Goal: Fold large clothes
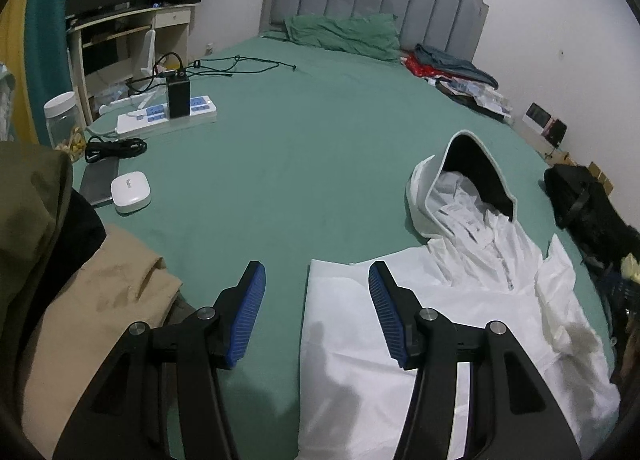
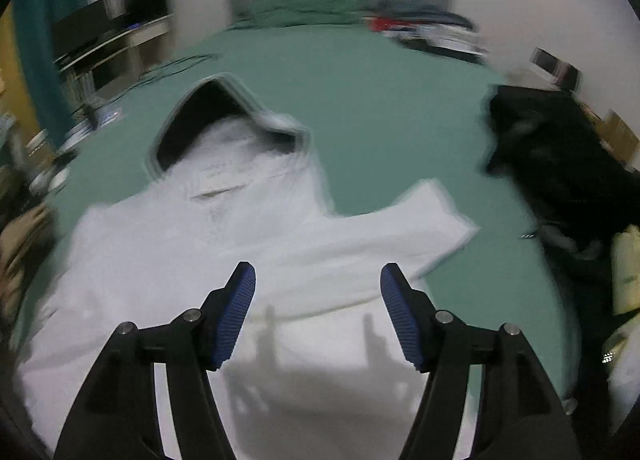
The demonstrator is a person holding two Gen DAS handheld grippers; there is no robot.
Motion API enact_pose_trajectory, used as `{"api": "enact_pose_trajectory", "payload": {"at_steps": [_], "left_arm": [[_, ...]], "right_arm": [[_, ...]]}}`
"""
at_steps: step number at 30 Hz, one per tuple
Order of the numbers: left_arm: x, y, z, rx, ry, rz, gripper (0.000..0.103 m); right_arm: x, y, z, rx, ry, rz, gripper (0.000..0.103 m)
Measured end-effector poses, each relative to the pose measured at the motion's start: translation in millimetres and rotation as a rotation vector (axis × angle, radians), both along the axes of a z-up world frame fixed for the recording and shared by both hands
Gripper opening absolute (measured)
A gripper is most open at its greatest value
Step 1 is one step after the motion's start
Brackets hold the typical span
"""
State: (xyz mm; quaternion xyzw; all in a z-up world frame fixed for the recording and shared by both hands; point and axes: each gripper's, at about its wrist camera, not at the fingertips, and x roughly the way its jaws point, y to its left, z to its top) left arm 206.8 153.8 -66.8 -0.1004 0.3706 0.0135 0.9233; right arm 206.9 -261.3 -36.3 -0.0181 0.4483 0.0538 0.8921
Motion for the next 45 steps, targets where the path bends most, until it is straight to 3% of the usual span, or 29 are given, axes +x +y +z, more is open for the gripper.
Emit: {"api": "enact_pose_trajectory", "payload": {"at_steps": [3, 8, 12, 14, 15, 16, 17, 20, 29, 34, 40, 45], "left_arm": [[1, -2, -2, 0.016, 0.0, -0.003, 0.057], [9, -5, -5, 0.052, -0.002, 0.011, 0.057], [14, -5, -11, 0.071, -0.013, 0.014, 0.057], [16, -6, -16, 0.086, 0.002, 0.016, 0.057], [17, -7, -20, 0.082, 0.013, 0.012, 0.057], [17, -8, -22, 0.076, 0.021, 0.005, 0.057], [18, -9, -24, 0.073, 0.026, 0.002, 0.057], [15, -15, -21, 0.086, 0.012, -0.014, 0.057], [-1, -18, 9, 0.12, -0.084, -0.02, 0.057], [-11, -7, 14, 0.094, -0.09, -0.011, 0.057], [-23, 18, 22, 0.066, -0.095, 0.02, 0.057], [-27, 46, 29, -0.01, -0.093, 0.052, 0.057]], "right_arm": [[29, -50, -10, 0.032, 0.034, -0.093, 0.065], [73, -92, -48, 0.053, 0.116, -0.136, 0.065], [96, -116, -88, 0.203, 0.206, -0.185, 0.066], [100, -119, -91, 0.243, 0.162, -0.187, 0.064], [103, -118, -91, 0.269, 0.159, -0.173, 0.039], [106, -115, -92, 0.312, 0.168, -0.144, 0.005], [107, -112, -92, 0.332, 0.182, -0.128, 0.004], [100, -93, -71, 0.306, 0.145, -0.075, 0.004], [59, -29, 87, 0.222, -0.116, 0.024, 0.004], [35, 43, 142, 0.186, -0.193, 0.121, 0.004], [17, 134, 143, 0.121, -0.214, 0.208, 0.004], [4, 209, 103, 0.118, -0.157, 0.278, 0.004]]}}
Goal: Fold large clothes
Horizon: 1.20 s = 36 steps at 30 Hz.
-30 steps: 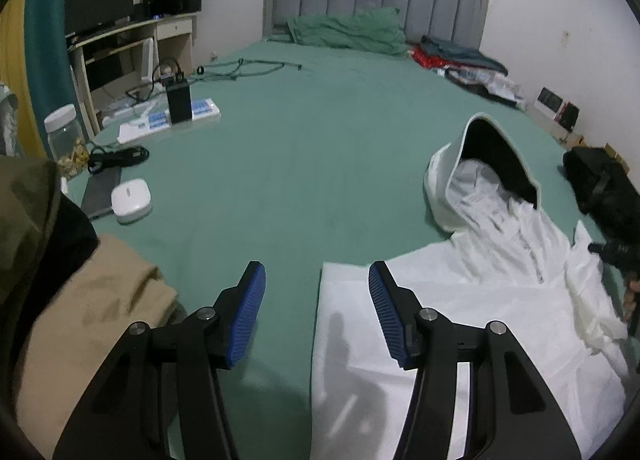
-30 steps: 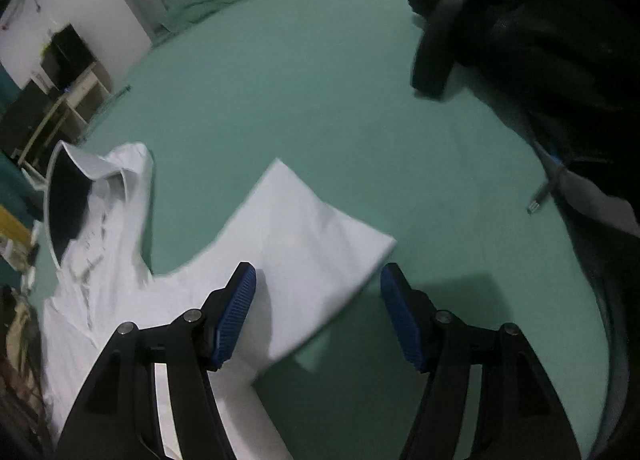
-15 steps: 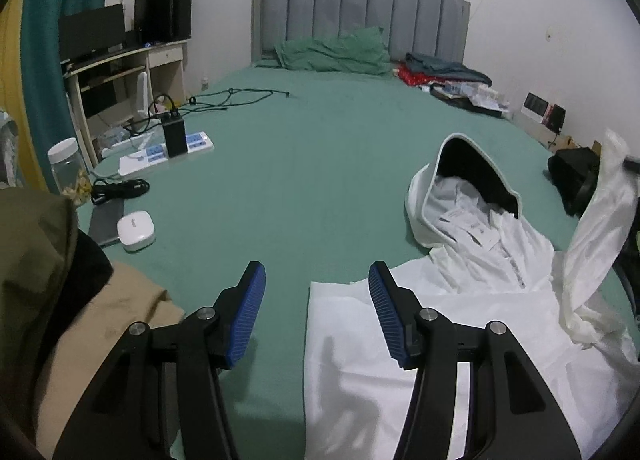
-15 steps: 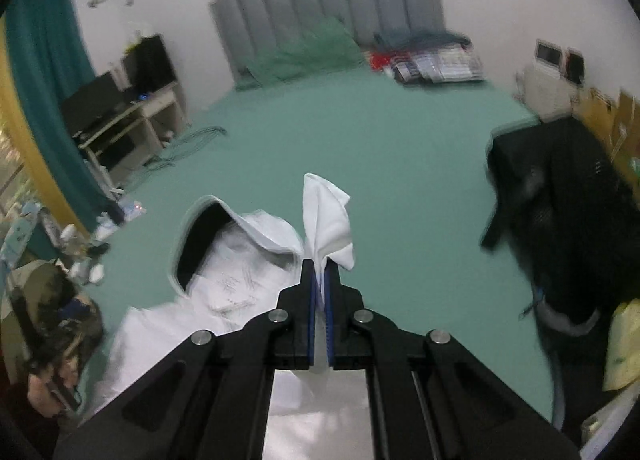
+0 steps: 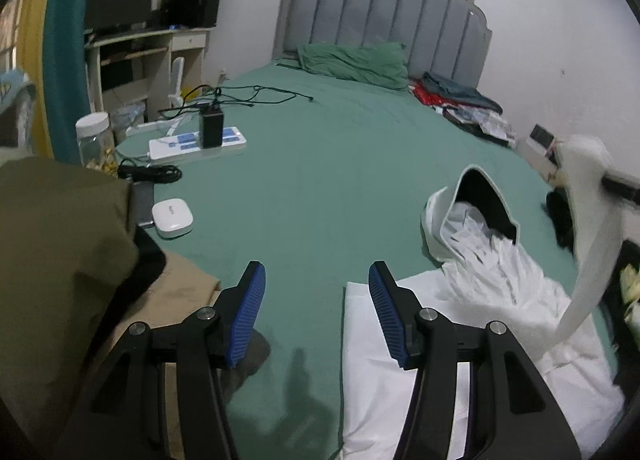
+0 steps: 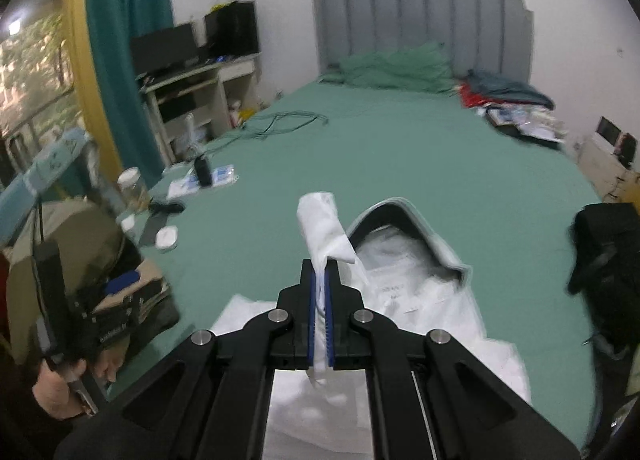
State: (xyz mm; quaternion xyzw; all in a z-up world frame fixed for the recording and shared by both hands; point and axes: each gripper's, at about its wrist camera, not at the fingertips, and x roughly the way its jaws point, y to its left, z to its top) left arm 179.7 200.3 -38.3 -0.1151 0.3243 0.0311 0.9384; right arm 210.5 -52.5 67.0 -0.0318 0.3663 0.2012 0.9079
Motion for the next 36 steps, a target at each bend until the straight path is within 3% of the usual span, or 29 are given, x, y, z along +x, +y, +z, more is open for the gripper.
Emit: {"api": "enact_pose_trajectory", "payload": {"at_steps": [5, 11, 14, 16, 17, 22, 27, 32, 36], "left_arm": [[0, 26, 2, -0.08, 0.012, 0.028, 0.057], [3, 38, -1, -0.135, 0.028, 0.048, 0.057], [4, 34, -6, -0.147, 0.047, 0.032, 0.057], [5, 29, -9, -0.154, 0.059, 0.01, 0.057], [5, 25, -10, -0.156, 0.064, -0.002, 0.057], [10, -1, -20, -0.209, 0.114, -0.102, 0.057], [3, -40, -39, -0.194, 0.197, -0.218, 0.057], [-13, -68, -58, -0.125, 0.281, -0.299, 0.057], [-22, -82, -70, -0.013, 0.331, -0.326, 0.057]], "right_arm": [[-20, 51, -65, 0.009, 0.117, 0.022, 0.004], [-73, 77, -129, -0.036, 0.181, 0.009, 0.005], [-88, 78, -157, -0.047, 0.274, 0.02, 0.015], [-96, 71, -163, -0.028, 0.302, 0.042, 0.034], [-101, 65, -163, -0.022, 0.306, 0.057, 0.036], [-113, 15, -135, -0.054, 0.232, 0.067, 0.039], [-88, -60, -106, -0.165, 0.124, -0.011, 0.04], [-41, -120, -132, -0.237, 0.271, -0.026, 0.04], [-33, -128, -149, -0.294, 0.296, 0.041, 0.04]]}}
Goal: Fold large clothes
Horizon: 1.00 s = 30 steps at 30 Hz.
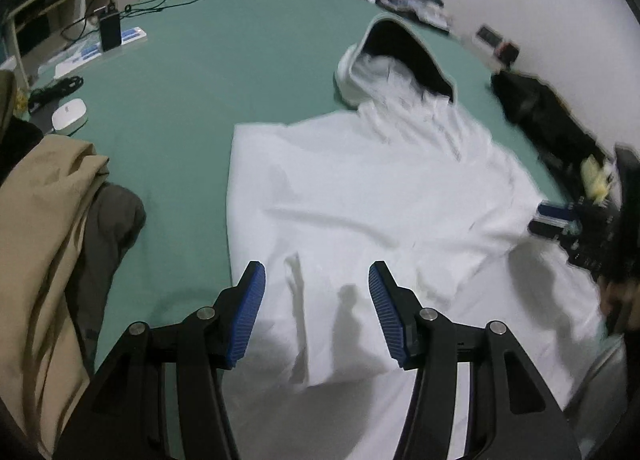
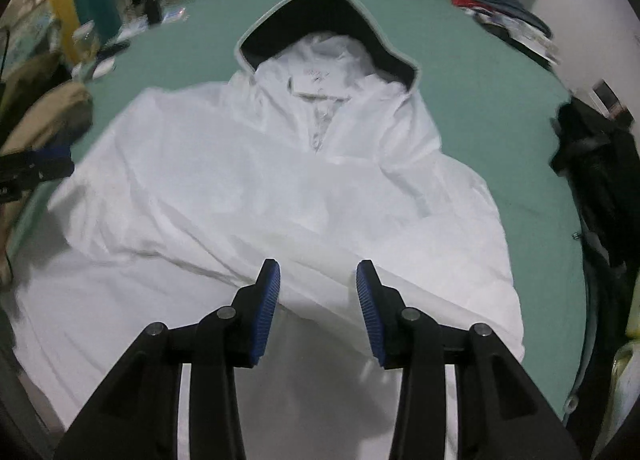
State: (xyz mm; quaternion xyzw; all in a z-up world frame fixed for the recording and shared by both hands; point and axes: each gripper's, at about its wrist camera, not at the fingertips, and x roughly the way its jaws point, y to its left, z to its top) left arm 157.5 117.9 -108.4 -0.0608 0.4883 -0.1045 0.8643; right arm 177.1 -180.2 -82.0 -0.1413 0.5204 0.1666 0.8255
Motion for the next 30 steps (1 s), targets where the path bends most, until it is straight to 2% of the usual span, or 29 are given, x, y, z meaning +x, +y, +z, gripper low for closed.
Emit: {"api": "enact_pose_trajectory", "payload": {"at_steps": [3, 7, 8, 9, 12, 14, 17, 18, 19, 23, 25, 26, 27, 30], "left_arm": [[1, -4, -12, 0.049, 0.031, -0.016, 0.057], [0, -5, -25, 0.062, 0.073, -0.034, 0.057], [0, -4, -26, 0.065, 0.071, -0.037, 0.054], [-2, -5, -26, 0.069, 0.063, -0.042, 0.044], [-5, -5, -22, 0.079, 0.046, -0.058, 0.023], [-6, -5, -18, 0.074, 0.03, -0.065, 0.015], [-7, -8, -11, 0.065, 0.003, -0.084, 0.008], [-7, -9, -9, 0.058, -0.006, -0.091, 0.008], [-6, -11, -8, 0.055, -0.009, -0.093, 0.008], [-3, -10, -9, 0.005, 0.019, -0.092, 0.008], [-1, -8, -12, -0.012, 0.046, -0.075, 0.028], [0, -7, -14, -0.027, 0.058, -0.071, 0.051], [0, -7, -16, -0.049, 0.072, -0.079, 0.056], [-1, -14, -21, -0.054, 0.083, -0.111, 0.056]], "right_arm": [[-9, 17, -5, 0.01, 0.0, 0.096, 0.04], [-18, 35, -8, 0.012, -0.022, 0.175, 0.04], [-17, 40, -9, 0.012, -0.027, 0.182, 0.04], [-16, 45, -10, 0.014, -0.027, 0.191, 0.04], [-12, 62, -17, 0.019, -0.01, 0.246, 0.04], [-9, 71, -26, 0.008, 0.022, 0.276, 0.04], [-13, 79, -28, 0.026, 0.015, 0.33, 0.039], [-14, 81, -27, 0.022, 0.004, 0.344, 0.024], [-16, 84, -26, 0.014, 0.001, 0.361, 0.002], [-19, 85, -11, -0.002, -0.079, 0.374, 0.002], [-17, 79, 1, -0.01, -0.138, 0.333, 0.002], [-15, 74, 8, -0.016, -0.175, 0.291, 0.002], [-14, 72, 11, -0.018, -0.185, 0.272, 0.002], [-18, 71, 11, 0.0, -0.141, 0.283, 0.002]]}}
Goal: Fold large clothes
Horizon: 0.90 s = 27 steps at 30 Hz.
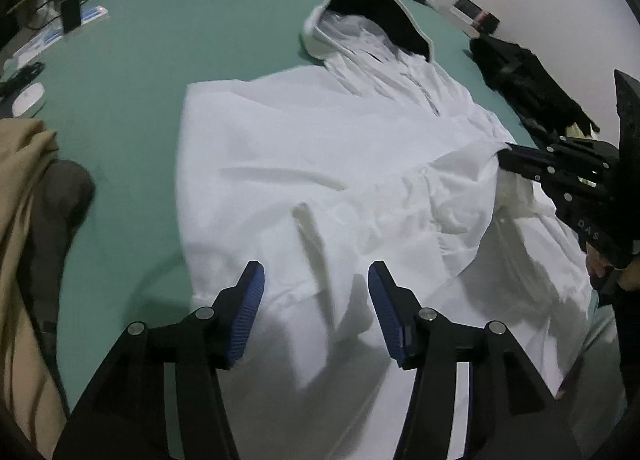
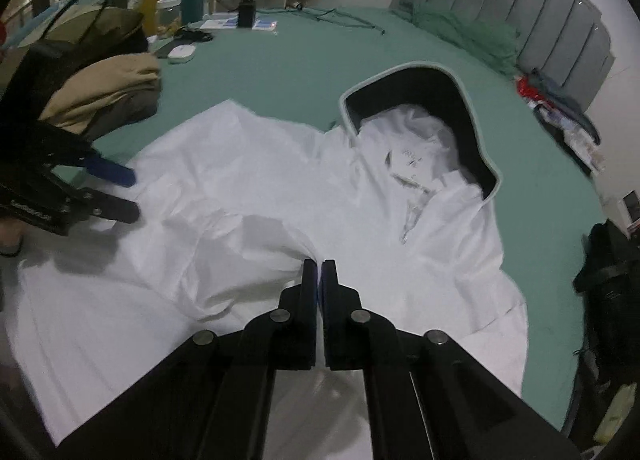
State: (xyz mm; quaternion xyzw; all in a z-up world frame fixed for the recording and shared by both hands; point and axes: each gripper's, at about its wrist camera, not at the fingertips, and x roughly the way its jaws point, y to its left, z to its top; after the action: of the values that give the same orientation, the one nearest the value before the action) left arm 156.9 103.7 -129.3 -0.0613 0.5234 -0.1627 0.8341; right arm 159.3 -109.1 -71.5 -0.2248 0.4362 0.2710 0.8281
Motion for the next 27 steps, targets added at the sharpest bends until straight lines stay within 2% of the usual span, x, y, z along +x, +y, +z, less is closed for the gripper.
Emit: {"api": "enact_pose_trajectory", "payload": {"at_steps": [2, 4, 5, 6, 7, 10, 12, 14, 15, 16, 18, 20, 23, 24, 26, 27], "left_arm": [[-3, -9, 0, 0.031, -0.019, -0.034, 0.056], [-7, -17, -1, 0.078, -0.043, -0.069, 0.046], [-8, -20, -2, 0.096, -0.051, -0.085, 0.024], [-9, -23, -4, 0.123, -0.052, -0.1, 0.008], [-9, -25, -5, 0.144, -0.059, -0.109, 0.005], [-9, -24, 0, 0.159, -0.109, -0.095, 0.002], [-8, -17, 14, 0.152, -0.175, -0.057, 0.002], [-6, -10, 28, 0.137, -0.228, -0.024, 0.002], [-5, -6, 35, 0.13, -0.253, -0.003, 0.002], [-3, -1, 42, 0.118, -0.275, 0.016, 0.002], [0, 6, 49, 0.102, -0.303, 0.037, 0.002], [1, 10, 51, 0.095, -0.324, 0.046, 0.002], [-2, 14, 59, 0.083, -0.393, 0.052, 0.002], [-1, 13, 65, 0.086, -0.43, 0.058, 0.002], [-1, 11, 75, 0.084, -0.484, 0.067, 0.002], [1, 12, 83, 0.074, -0.522, 0.075, 0.002]], "right_arm": [[-7, 3, -7, 0.003, 0.067, 0.029, 0.002], [-13, 5, -16, -0.002, 0.13, 0.055, 0.003], [-16, 7, -21, -0.007, 0.163, 0.068, 0.003], [-19, 7, -25, -0.007, 0.185, 0.075, 0.003], [-21, 7, -28, -0.008, 0.209, 0.079, 0.003], [-20, 7, -35, -0.009, 0.28, 0.082, 0.007], [-17, 8, -31, -0.013, 0.272, 0.084, 0.013], [-7, 10, -21, 0.006, 0.248, 0.069, 0.023], [0, 13, -15, 0.026, 0.236, 0.059, 0.035], [7, 17, -8, 0.063, 0.226, 0.048, 0.052], [19, 25, 1, 0.131, 0.22, 0.054, 0.071], [32, 42, 3, 0.195, 0.225, 0.098, 0.072], [45, 71, -8, 0.19, 0.236, 0.168, 0.072], [47, 78, -11, 0.189, 0.242, 0.187, 0.07], [48, 90, -12, 0.203, 0.226, 0.25, 0.029], [48, 94, -11, 0.181, 0.202, 0.25, 0.001]]}}
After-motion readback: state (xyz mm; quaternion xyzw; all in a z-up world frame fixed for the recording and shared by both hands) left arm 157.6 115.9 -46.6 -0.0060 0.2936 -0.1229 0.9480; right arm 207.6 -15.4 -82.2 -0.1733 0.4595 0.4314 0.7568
